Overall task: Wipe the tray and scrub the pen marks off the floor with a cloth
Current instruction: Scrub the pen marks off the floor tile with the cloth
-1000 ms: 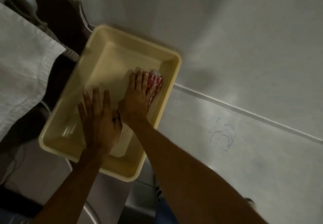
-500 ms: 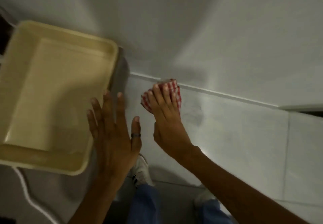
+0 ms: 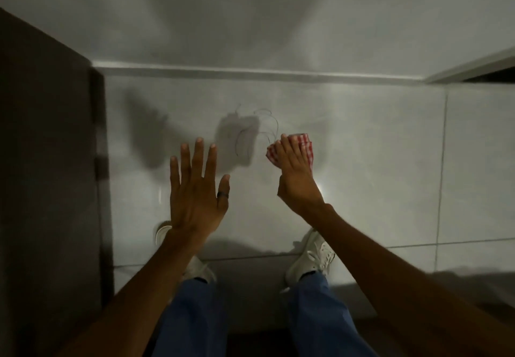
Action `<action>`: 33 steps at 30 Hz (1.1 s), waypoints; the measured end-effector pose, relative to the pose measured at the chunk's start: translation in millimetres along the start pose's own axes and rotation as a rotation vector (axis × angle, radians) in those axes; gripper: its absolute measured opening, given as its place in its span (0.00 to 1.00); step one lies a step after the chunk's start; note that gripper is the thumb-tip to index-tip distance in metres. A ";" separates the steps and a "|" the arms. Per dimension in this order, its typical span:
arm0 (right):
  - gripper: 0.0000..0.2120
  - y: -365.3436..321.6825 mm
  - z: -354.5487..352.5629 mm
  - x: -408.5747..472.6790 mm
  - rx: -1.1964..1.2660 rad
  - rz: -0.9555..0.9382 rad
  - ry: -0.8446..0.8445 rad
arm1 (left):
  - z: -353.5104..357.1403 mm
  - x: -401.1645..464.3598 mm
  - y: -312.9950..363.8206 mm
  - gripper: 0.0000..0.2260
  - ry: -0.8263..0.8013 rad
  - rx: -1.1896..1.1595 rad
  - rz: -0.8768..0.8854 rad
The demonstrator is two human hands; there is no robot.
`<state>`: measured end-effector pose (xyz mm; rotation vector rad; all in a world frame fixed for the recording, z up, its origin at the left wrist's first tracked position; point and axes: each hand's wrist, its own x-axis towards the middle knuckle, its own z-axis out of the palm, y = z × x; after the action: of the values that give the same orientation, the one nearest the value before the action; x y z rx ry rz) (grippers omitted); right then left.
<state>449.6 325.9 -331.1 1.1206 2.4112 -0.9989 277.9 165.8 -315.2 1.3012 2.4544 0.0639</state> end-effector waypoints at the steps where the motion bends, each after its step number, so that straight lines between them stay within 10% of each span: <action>1: 0.43 13.8 11.1 12.3 0.005 -0.003 0.016 | 20.2 7.5 -1.8 0.32 -0.014 0.012 0.017; 10: 0.34 102.6 113.2 134.0 -0.039 -0.101 0.082 | 188.0 76.6 -49.8 0.33 -0.019 0.082 -0.071; 19: 0.32 97.5 135.4 225.2 -0.102 0.271 0.560 | 273.8 106.4 -76.8 0.30 0.260 0.088 -0.083; 23: 0.31 94.8 145.6 220.7 -0.338 -0.278 0.385 | 279.9 107.1 -81.7 0.31 0.327 0.115 -0.048; 27: 0.30 105.2 124.1 227.1 -0.186 0.000 0.474 | 279.1 105.6 -81.6 0.31 0.340 0.080 -0.057; 33: 0.28 112.6 126.3 217.3 -0.341 -0.320 0.376 | 278.7 105.3 -81.8 0.31 0.358 0.016 -0.044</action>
<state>391.3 408.1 -587.4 0.8784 2.9853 -0.4480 252.5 168.6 -623.1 1.3386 2.7836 0.2892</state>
